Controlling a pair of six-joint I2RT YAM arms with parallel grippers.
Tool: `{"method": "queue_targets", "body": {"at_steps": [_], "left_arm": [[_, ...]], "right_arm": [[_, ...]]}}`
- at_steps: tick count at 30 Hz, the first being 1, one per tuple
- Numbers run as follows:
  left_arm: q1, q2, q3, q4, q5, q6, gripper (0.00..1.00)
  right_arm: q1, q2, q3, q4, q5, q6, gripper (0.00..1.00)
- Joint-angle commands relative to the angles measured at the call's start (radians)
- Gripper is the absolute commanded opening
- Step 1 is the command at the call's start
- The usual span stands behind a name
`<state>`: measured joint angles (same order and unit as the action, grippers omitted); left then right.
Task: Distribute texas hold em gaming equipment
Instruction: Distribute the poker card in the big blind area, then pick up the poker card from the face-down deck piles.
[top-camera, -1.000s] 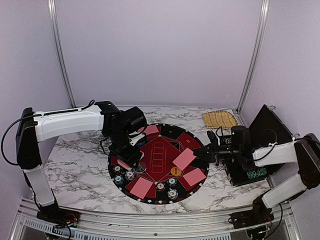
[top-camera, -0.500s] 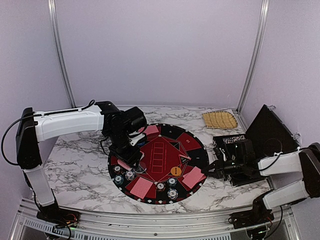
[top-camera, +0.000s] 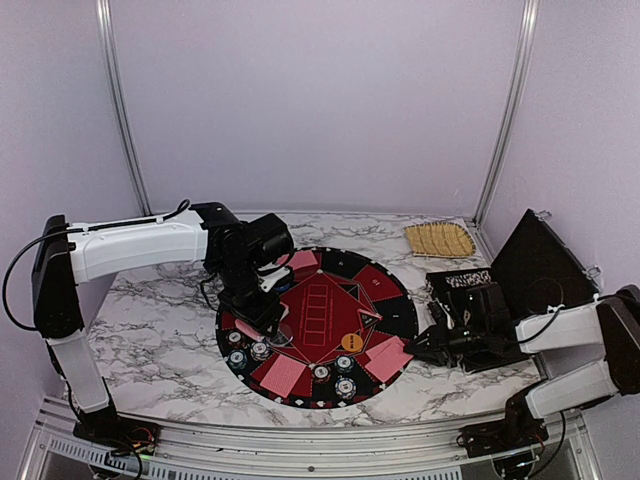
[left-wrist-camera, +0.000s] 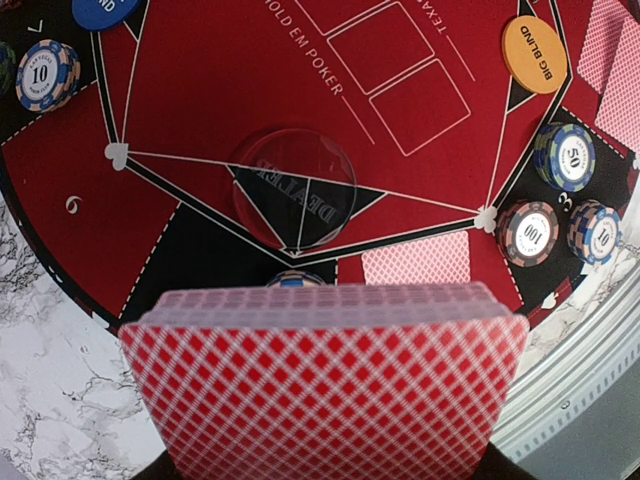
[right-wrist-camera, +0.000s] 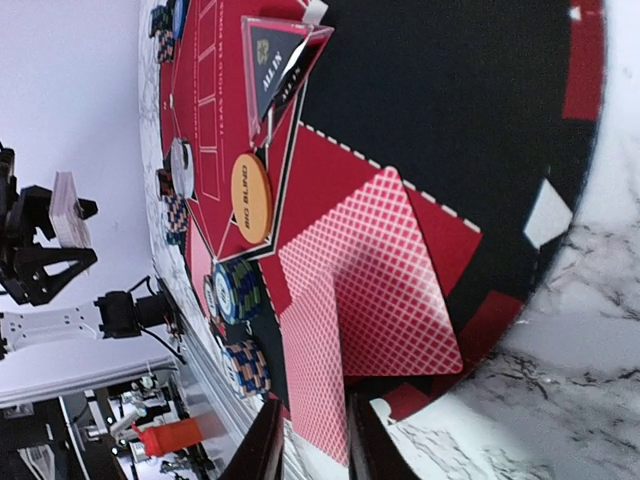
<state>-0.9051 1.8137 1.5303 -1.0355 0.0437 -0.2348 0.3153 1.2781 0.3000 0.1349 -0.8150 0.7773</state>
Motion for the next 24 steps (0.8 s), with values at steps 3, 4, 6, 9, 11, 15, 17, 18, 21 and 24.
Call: {"method": "queue_targets", "body": {"at_steps": [3,4,6,9,11,15,17,18,21,24], "left_arm": [[0.002,-0.011,0.008,-0.008,0.006,0.005,0.36],[0.003,-0.013,0.007,-0.008,0.007,0.004,0.36],[0.002,-0.013,0.007,-0.008,0.007,0.004,0.36],[0.002,-0.015,0.009,-0.008,0.007,0.004,0.36],[0.002,-0.014,0.013,-0.008,0.008,0.006,0.36],[0.002,-0.013,0.017,-0.008,0.01,0.011,0.36],[0.002,-0.013,0.019,-0.008,0.01,0.012,0.36],[0.002,-0.013,0.019,-0.008,0.011,0.013,0.36],[0.001,-0.014,0.022,-0.008,0.012,0.02,0.36],[0.0,-0.014,0.024,-0.008,0.013,0.024,0.36]], "right_arm": [[-0.002,-0.02,0.05,-0.186,0.114,-0.111,0.32],[-0.001,-0.028,0.064,-0.222,0.141,-0.13,0.35],[0.002,-0.045,0.089,-0.278,0.19,-0.156,0.38],[0.016,-0.068,0.125,-0.328,0.245,-0.174,0.46],[0.033,-0.075,0.157,-0.358,0.284,-0.186,0.49],[0.096,-0.058,0.233,-0.333,0.3,-0.166,0.54],[0.127,-0.034,0.27,-0.285,0.282,-0.145,0.56],[0.142,-0.018,0.292,-0.262,0.273,-0.133,0.56],[0.175,0.043,0.357,-0.194,0.229,-0.104,0.58],[0.183,0.127,0.405,-0.067,0.125,-0.05,0.58]]}}
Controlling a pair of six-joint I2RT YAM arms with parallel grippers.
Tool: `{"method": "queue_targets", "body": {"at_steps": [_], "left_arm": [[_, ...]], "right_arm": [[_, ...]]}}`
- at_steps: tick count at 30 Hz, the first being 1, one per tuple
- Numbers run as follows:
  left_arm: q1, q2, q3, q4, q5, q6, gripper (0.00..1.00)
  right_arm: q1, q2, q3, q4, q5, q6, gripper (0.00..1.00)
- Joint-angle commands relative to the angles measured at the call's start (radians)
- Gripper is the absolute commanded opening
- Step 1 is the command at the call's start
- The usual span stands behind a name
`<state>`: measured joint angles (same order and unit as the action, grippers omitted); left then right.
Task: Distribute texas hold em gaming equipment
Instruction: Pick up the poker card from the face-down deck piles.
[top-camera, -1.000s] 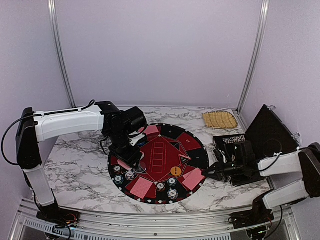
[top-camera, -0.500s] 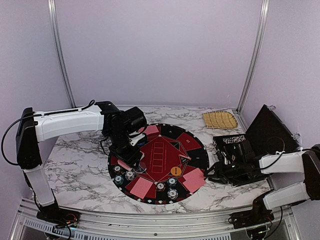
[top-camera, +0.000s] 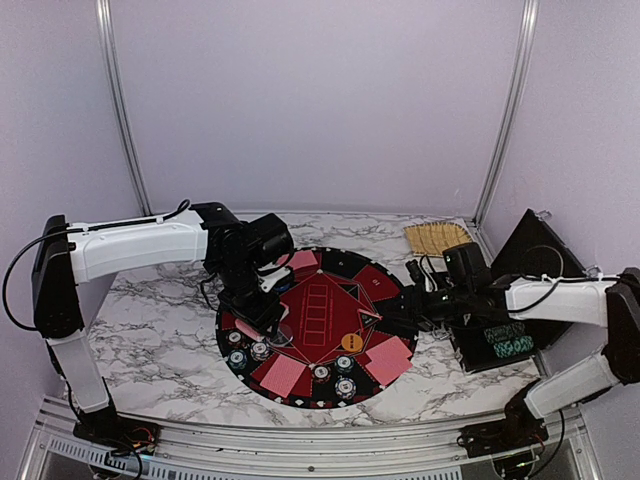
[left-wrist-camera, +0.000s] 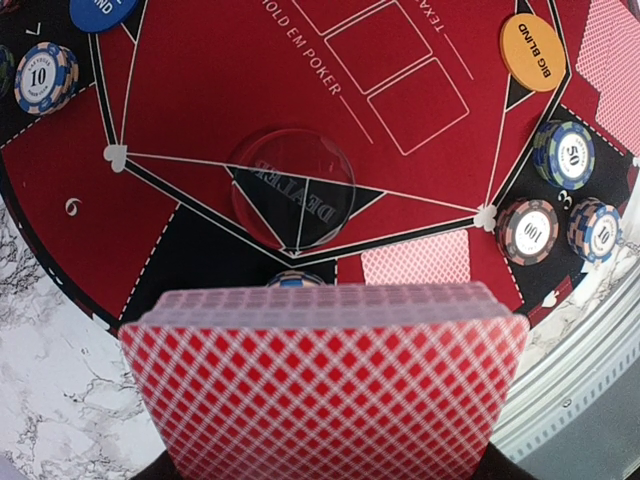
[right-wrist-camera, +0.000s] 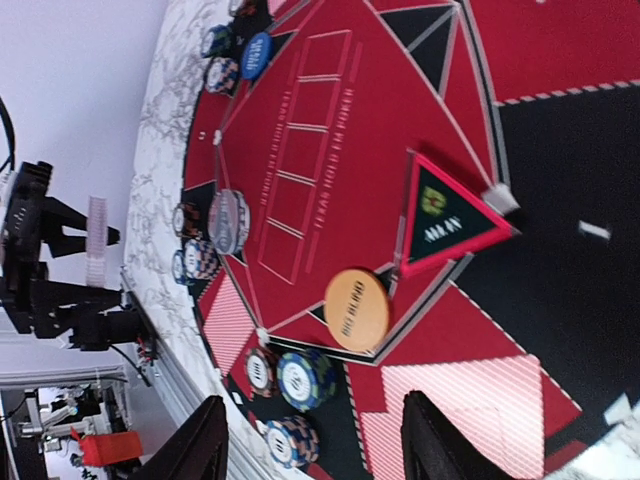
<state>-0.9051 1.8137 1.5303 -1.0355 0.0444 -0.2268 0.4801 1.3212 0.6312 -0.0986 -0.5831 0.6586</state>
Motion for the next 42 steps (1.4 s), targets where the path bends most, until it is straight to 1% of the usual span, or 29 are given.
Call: {"method": "queue_targets", "body": {"at_steps": [1,7,11,15,21,34,42], "left_arm": [[0.0,-0.014,0.025,-0.008,0.013,0.019,0.36],[-0.008,-0.015,0.036,-0.009,0.023,0.03,0.36],[-0.013,-0.004,0.042,-0.01,0.025,0.034,0.36],[-0.016,0.0,0.052,-0.011,0.027,0.036,0.36],[-0.017,-0.005,0.052,-0.012,0.022,0.037,0.36],[-0.016,-0.015,0.054,-0.012,0.018,0.03,0.36],[-0.016,-0.02,0.057,-0.012,0.014,0.028,0.36]], "right_arm": [[0.022,0.115,0.09,0.194,-0.136,0.087,0.58],[0.078,0.266,0.194,0.301,-0.216,0.173,0.58],[0.129,0.343,0.261,0.402,-0.257,0.25,0.6],[0.186,0.437,0.36,0.428,-0.282,0.286,0.62],[0.227,0.543,0.417,0.601,-0.339,0.435,0.62],[0.306,0.646,0.533,0.632,-0.351,0.482,0.63],[0.334,0.684,0.57,0.618,-0.34,0.472,0.63]]}}
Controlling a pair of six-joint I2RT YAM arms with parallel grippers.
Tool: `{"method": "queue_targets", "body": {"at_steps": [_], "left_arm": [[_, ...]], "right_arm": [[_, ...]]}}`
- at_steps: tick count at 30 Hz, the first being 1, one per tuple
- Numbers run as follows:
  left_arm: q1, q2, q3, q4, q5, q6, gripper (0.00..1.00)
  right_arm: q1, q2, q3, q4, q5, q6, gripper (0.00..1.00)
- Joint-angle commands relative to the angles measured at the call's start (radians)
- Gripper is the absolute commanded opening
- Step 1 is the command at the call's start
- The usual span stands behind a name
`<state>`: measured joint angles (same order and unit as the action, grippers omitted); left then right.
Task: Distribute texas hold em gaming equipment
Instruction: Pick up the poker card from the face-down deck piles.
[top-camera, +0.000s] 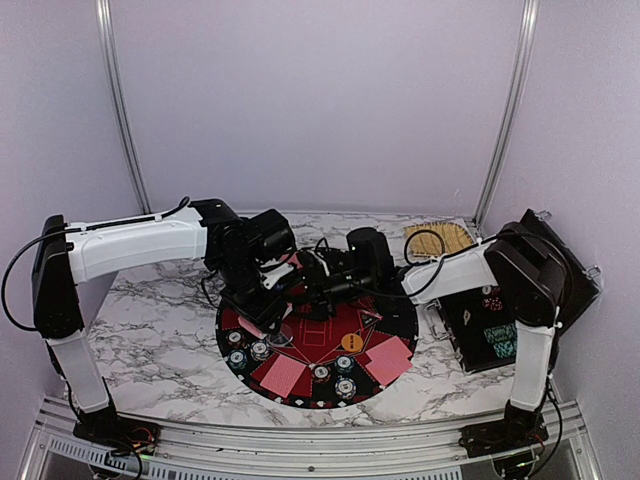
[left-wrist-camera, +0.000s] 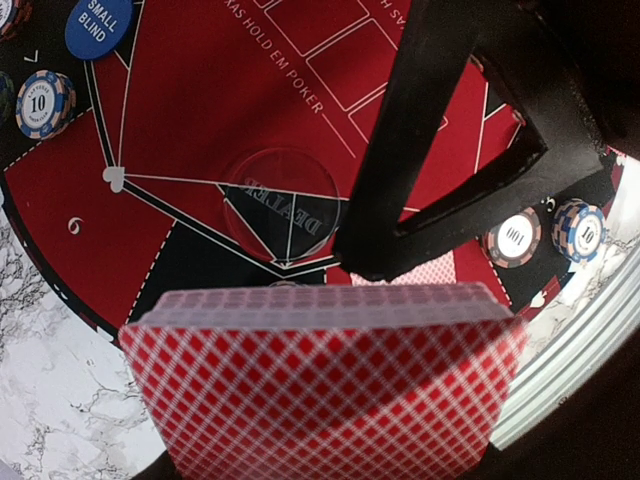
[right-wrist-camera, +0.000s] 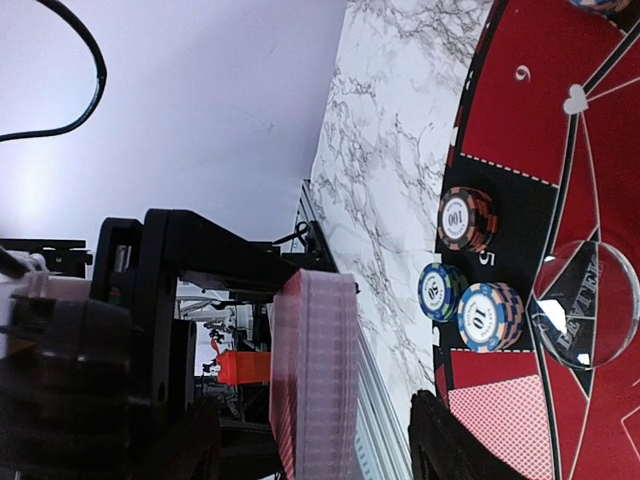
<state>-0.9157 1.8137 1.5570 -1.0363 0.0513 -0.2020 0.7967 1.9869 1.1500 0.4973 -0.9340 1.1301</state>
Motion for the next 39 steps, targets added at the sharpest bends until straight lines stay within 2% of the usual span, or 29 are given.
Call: {"method": "queue_targets", "body": {"at_steps": [1,10,24,39], "left_arm": [[-0.005,-0.021,0.031,-0.011,0.005,0.003,0.36],[-0.005,-0.033,0.037,-0.011,0.001,-0.006,0.36],[-0.006,-0.054,0.028,-0.008,-0.004,-0.016,0.36],[-0.005,-0.042,0.024,-0.005,0.001,-0.01,0.36]], "right_arm": [[0.021,0.022,0.056,0.019,0.015,-0.001,0.62],[0.028,0.034,0.073,-0.09,0.084,-0.088,0.58],[0.003,0.015,0.042,-0.148,0.125,-0.142,0.48],[-0.019,-0.04,0.02,-0.159,0.135,-0.159,0.47]]}}
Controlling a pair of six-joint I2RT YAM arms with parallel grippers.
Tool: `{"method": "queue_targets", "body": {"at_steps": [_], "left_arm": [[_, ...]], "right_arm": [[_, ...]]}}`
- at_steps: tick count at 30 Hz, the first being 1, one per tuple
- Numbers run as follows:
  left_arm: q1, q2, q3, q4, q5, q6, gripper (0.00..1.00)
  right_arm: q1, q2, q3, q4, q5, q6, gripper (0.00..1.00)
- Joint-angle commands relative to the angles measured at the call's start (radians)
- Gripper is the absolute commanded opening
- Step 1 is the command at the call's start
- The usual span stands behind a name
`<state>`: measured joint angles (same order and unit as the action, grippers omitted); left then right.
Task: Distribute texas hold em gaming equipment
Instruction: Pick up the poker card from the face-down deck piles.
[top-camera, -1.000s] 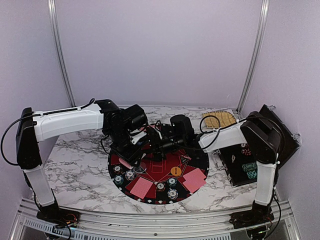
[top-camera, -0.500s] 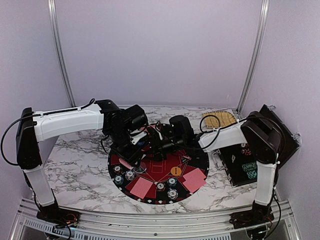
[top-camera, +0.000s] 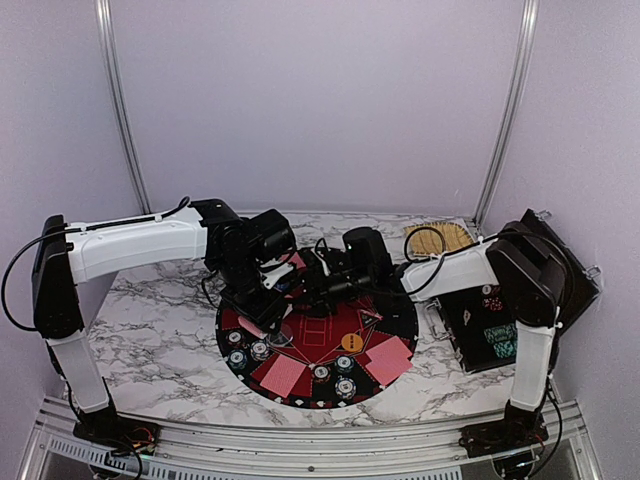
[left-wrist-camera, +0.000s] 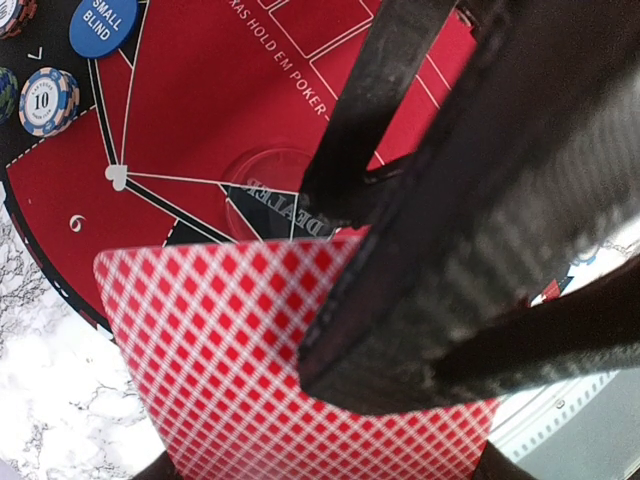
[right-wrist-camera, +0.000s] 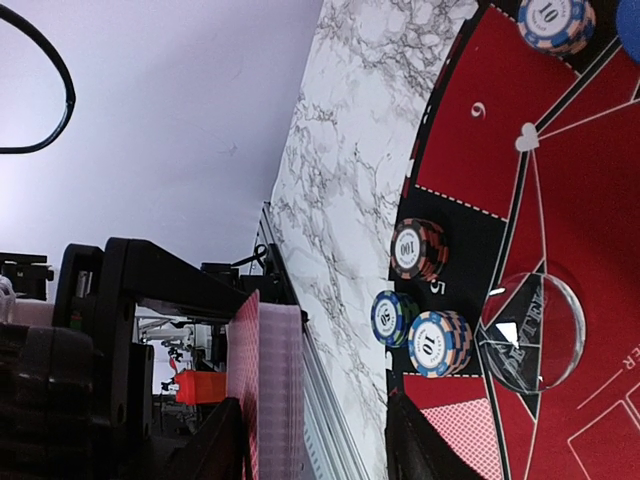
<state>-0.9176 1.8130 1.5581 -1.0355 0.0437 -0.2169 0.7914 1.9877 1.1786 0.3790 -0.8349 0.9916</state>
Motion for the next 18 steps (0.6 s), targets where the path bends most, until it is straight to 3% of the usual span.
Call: {"method": "queue_targets", "body": {"at_steps": [1,18], "left_arm": [[-0.004,-0.04,0.023,-0.005,0.01,0.005,0.36],[-0.004,-0.037,0.016,-0.006,0.01,0.003,0.36]], "right_arm": [[-0.016,-0.045,-0.008,-0.043,0.036,-0.023,0.47],[-0.027,-0.098,-0.026,-0.025,0.036,-0.022,0.45]]}}
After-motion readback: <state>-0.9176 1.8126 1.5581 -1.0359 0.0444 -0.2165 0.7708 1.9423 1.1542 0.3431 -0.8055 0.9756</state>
